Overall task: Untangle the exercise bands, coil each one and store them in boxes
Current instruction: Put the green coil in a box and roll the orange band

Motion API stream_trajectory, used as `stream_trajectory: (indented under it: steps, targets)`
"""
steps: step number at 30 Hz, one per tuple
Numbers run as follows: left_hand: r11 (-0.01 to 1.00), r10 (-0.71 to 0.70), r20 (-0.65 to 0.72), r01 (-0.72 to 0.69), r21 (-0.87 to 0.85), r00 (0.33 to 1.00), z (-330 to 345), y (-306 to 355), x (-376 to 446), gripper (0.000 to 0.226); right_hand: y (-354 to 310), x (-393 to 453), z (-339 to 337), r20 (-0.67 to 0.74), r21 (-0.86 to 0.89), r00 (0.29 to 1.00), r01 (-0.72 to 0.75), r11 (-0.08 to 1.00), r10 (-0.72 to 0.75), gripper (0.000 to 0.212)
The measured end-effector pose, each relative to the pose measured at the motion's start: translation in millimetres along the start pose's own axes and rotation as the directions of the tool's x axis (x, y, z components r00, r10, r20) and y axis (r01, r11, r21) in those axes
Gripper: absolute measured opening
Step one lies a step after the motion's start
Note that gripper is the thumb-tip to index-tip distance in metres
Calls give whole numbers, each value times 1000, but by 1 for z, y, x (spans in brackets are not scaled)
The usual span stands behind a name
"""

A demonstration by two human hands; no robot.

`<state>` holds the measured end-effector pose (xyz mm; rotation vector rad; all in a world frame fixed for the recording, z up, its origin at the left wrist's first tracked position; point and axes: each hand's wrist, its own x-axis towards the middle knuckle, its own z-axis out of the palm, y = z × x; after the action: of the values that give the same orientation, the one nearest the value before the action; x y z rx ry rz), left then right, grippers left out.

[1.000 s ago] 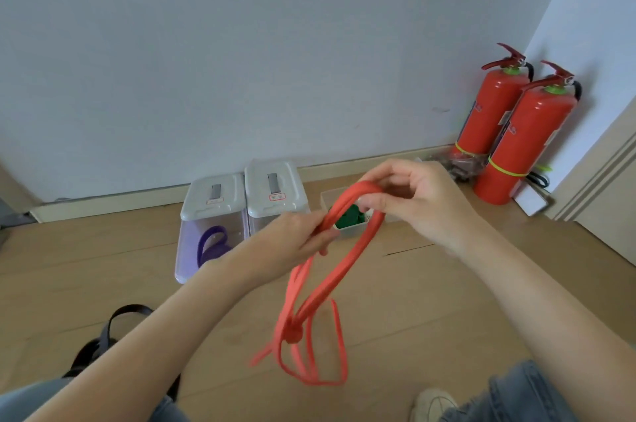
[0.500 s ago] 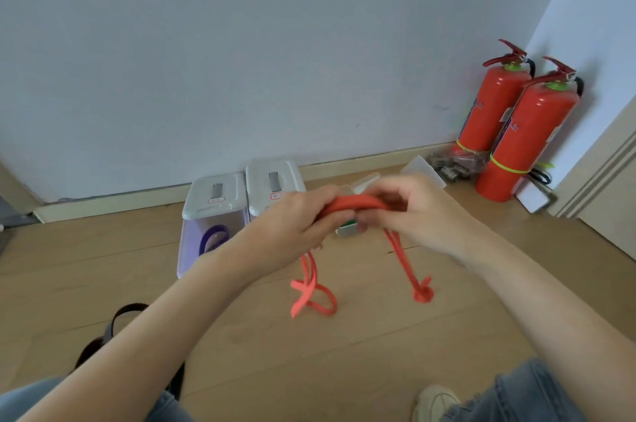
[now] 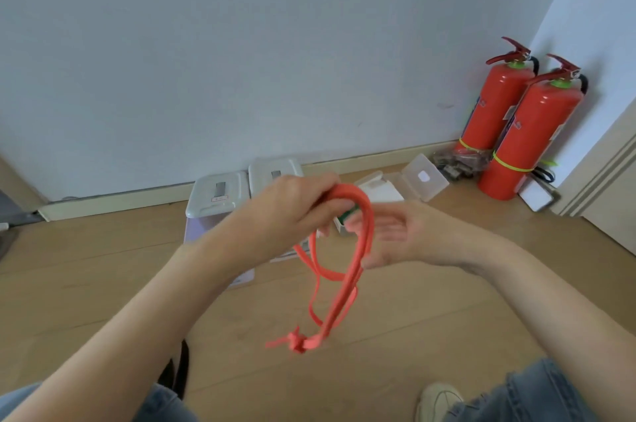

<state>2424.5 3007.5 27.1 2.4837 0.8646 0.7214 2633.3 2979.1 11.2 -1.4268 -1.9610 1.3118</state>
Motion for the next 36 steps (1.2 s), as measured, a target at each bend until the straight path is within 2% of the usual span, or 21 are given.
stream_trajectory:
  steps: [2, 3, 7, 9, 11, 14, 16, 18, 20, 22, 23, 26, 27, 30, 32, 34, 36]
  targets:
    - [994, -23, 132, 8, 113, 991, 13, 3, 0, 19, -7, 3, 5, -70, 65, 994, 91, 994, -87, 26]
    - [992, -46, 161, 26, 123, 986, 17, 0, 0, 18, -11, 4, 6, -101, 13, 988, 116, 993, -114, 19]
    - [994, -111, 160, 108, 31, 981, 35, -18, -4, 13, -13, 6, 1, -212, -140, 953, 190, 972, -217, 10]
    - [978, -207, 229, 199, 57, 951, 46, -31, -8, 22, -12, 5, -5, -274, -127, 934, 202, 971, -230, 12]
    - [959, -284, 276, 270, 88, 918, 55, -43, -13, 21, -10, 3, -12, -331, -97, 913, 218, 971, -238, 13]
    - [955, -295, 217, 280, 98, 930, 42, -46, -11, 12, -4, 0, -23, -379, -86, 896, 212, 973, -229, 10]
    - [954, -285, 80, 291, -77, 955, 21, -36, -6, 15, 3, -1, -30, -345, -165, 926, 99, 981, -152, 9]
    - [973, -155, -66, 141, -180, 986, 3, -20, -3, 19, 10, -2, -31, -212, -300, 977, -50, 953, -16, 9]
    - [993, -24, -31, 20, -112, 999, -1, -2, -1, 23, 12, -2, -21, -83, -265, 994, -94, 960, 75, 29]
    - [999, -17, 88, 20, -42, 996, 10, 5, 1, 24, 7, 1, -9, -28, -106, 1000, -12, 994, 10, 44]
    - [999, -28, 117, 30, -14, 993, 15, 4, 2, 23, 5, 3, -5, -16, -60, 999, 37, 997, -38, 41]
    - [997, -76, 133, 75, 13, 988, 25, -7, 1, 20, -2, 6, 1, -90, -60, 987, 130, 990, -135, 10]
    - [996, -90, 134, 91, -2, 987, 27, -12, 0, 18, -3, 6, -1, -133, -79, 976, 161, 984, -170, 7]
    - [985, -167, 214, 171, 0, 962, 42, -28, -9, 15, -8, 5, -7, -232, -47, 946, 222, 974, -227, 11]
    - [962, -273, 295, 266, 64, 916, 53, -38, -18, 23, -8, 4, -13, -324, 27, 923, 227, 973, -207, 14]
    - [953, -304, 302, 293, 83, 904, 54, -45, -24, 23, -6, 2, -20, -363, 68, 913, 228, 971, -189, 14]
    - [956, -292, 239, 287, 58, 926, 42, -44, -22, 20, 2, 2, -26, -317, -51, 942, 99, 994, -110, 11]
